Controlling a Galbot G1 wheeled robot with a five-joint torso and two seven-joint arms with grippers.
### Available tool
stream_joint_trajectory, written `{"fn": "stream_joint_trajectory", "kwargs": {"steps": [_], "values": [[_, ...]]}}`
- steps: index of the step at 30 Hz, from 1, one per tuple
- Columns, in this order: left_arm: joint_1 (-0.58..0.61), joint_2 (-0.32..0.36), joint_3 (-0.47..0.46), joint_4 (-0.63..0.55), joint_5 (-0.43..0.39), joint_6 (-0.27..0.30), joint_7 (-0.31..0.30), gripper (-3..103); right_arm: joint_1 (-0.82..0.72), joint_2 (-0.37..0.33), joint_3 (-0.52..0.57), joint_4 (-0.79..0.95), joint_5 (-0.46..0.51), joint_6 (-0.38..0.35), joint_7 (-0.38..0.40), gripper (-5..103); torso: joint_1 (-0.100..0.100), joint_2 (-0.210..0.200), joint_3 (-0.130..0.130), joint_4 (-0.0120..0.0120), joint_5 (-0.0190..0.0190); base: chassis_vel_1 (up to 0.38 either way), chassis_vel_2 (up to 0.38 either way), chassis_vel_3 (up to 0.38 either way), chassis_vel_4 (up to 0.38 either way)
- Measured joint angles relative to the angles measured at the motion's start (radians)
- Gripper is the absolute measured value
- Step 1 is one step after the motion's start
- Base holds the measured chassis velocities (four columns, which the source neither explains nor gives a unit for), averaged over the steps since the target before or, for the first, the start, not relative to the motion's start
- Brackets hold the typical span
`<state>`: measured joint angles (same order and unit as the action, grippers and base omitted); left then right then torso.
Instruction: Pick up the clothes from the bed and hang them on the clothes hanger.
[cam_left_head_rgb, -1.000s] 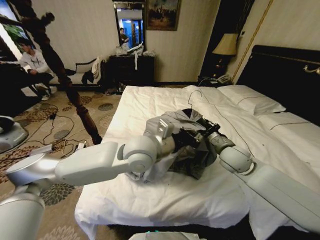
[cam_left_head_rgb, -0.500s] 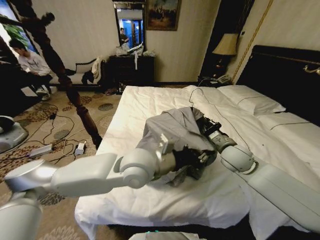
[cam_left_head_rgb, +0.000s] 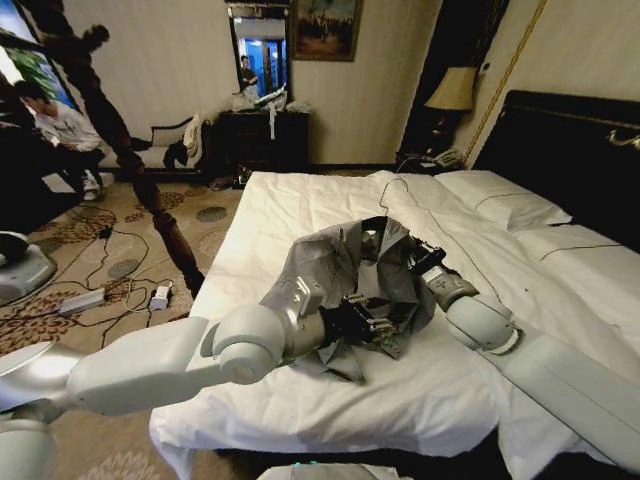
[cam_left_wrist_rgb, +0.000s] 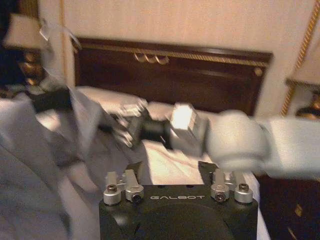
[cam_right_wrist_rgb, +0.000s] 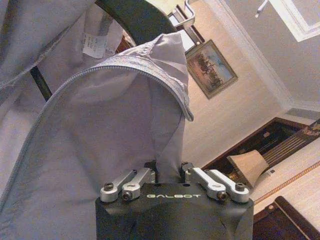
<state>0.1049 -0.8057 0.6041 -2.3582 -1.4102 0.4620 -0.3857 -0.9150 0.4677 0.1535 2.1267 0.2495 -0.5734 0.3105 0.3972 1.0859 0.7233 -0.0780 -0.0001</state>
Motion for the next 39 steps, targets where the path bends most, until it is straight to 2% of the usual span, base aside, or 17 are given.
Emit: {"fn": "stream_joint_trajectory", "kwargs": {"steps": [1, 6, 9, 10, 11, 14, 16, 19, 21, 22, 23, 24, 25, 27, 29, 33, 39], "values": [[0.0, 0.0, 0.0, 0.0, 0.0, 0.0, 0.0, 65, 0.0, 0.0, 0.0, 0.0, 0.0, 0.0, 0.0, 19, 0.0, 0.0, 0.0, 0.0, 0.0, 0.0, 0.0, 0.0, 0.0], [-0.008, 0.064, -0.111, 0.024, -0.047, -0.008, 0.031, 81, -0.023, -0.007, 0.02, 0.004, -0.016, 0.012, -0.004, 19, 0.0, 0.0, 0.0, 0.0, 0.0, 0.0, 0.0, 0.0, 0.0], [-0.012, 0.139, -0.17, 0.067, -0.057, -0.023, 0.124, 97, -0.024, -0.008, 0.024, 0.004, -0.023, 0.019, -0.006, 19, 0.0, 0.0, 0.0, 0.0004, -0.0001, 0.0, 0.0, 0.0, 0.0], [-0.01, 0.154, -0.182, 0.082, -0.057, -0.03, 0.158, 98, -0.024, -0.008, 0.024, 0.004, -0.023, 0.02, -0.006, 19, 0.0, 0.0, 0.0, 0.0003, -0.0001, 0.0, 0.0, 0.0, 0.0], [-0.01, 0.154, -0.182, 0.082, -0.057, -0.03, 0.158, 98, -0.024, -0.008, 0.024, 0.004, -0.023, 0.02, -0.006, 19, 0.0, 0.0, 0.0, 0.0003, -0.0001, 0.0, 0.0, 0.0, 0.0], [0.015, 0.212, -0.229, 0.186, -0.017, -0.063, 0.353, 100, -0.024, -0.007, 0.024, 0.005, -0.021, 0.02, -0.006, 19, 0.0, 0.0, 0.0, 0.0003, -0.0001, 0.0, 0.0, 0.0, 0.0], [0.018, 0.216, -0.233, 0.208, -0.001, -0.071, 0.383, 100, -0.024, -0.006, 0.024, 0.006, -0.021, 0.02, -0.006, 19, 0.0, 0.0, 0.0, 0.0004, -0.0002, 0.0, 0.0, 0.0, 0.0], [0.008, 0.221, -0.23, 0.319, 0.093, -0.121, 0.521, 100, -0.035, -0.016, 0.041, 0.013, -0.026, 0.026, -0.006, 19, 0.0, 0.0, 0.0, 0.0001, -0.0003, 0.0, 0.0, 0.0, 0.0], [0.003, 0.221, -0.225, 0.333, 0.105, -0.131, 0.539, 100, -0.038, -0.018, 0.044, 0.014, -0.027, 0.027, -0.006, 19, 0.0, 0.0, 0.0, 0.0001, -0.0001, 0.0, 0.0, 0.0, 0.0], [-0.01, 0.219, -0.21, 0.366, 0.141, -0.156, 0.595, 100, -0.044, -0.022, 0.051, 0.017, -0.032, 0.028, -0.007, 19, 0.0, 0.0, 0.0, 0.0, 0.0001, 0.0, 0.0, 0.0, 0.0], [-0.036, 0.216, -0.184, 0.418, 0.196, -0.189, 0.686, 100, -0.054, -0.026, 0.062, 0.023, -0.049, 0.034, -0.011, 19, 0.0, 0.0, 0.0, -0.0003, -0.0001, 0.0, 0.0, 0.0, 0.0], [-0.055, 0.214, -0.167, 0.447, 0.22, -0.204, 0.732, 100, -0.057, -0.028, 0.067, 0.026, -0.058, 0.037, -0.013, 19, 0.0, 0.0, 0.0, -0.0001, -0.0001, 0.0, 0.0, 0.0, 0.0], [-0.055, 0.214, -0.167, 0.447, 0.22, -0.204, 0.732, 100, -0.057, -0.028, 0.067, 0.026, -0.058, 0.037, -0.013, 19, 0.0, 0.0, 0.0, -0.0001, -0.0001, 0.0, 0.0, 0.0, 0.0], [-0.093, 0.203, -0.133, 0.5, 0.244, -0.224, 0.796, 100, -0.062, -0.03, 0.074, 0.035, -0.078, 0.043, -0.018, 19, 0.0, 0.0, 0.0, 0.0001, 0.0, 0.0, 0.0, 0.0, 0.0], [-0.127, 0.194, -0.106, 0.529, 0.244, -0.229, 0.829, 100, -0.066, -0.032, 0.078, 0.036, -0.107, 0.055, -0.026, 19, 0.0, 0.0, 0.0, 0.0001, 0.0001, 0.0, 0.0, 0.0, 0.0], [-0.175, 0.176, -0.06, 0.564, 0.245, -0.232, 0.853, 102, -0.072, -0.032, 0.081, 0.034, -0.132, 0.067, -0.032, 19, 0.0, 0.0, 0.0, 0.0, 0.0002, 0.0, 0.0, 0.0, 0.0], [-0.232, 0.153, 0.019, 0.598, 0.235, -0.231, 0.854, 99, -0.07, -0.029, 0.081, 0.034, -0.136, 0.073, -0.034, 19, 0.0, 0.0, 0.0, 0.0, 0.0002, 0.0, 0.0, 0.0, 0.0]]}}
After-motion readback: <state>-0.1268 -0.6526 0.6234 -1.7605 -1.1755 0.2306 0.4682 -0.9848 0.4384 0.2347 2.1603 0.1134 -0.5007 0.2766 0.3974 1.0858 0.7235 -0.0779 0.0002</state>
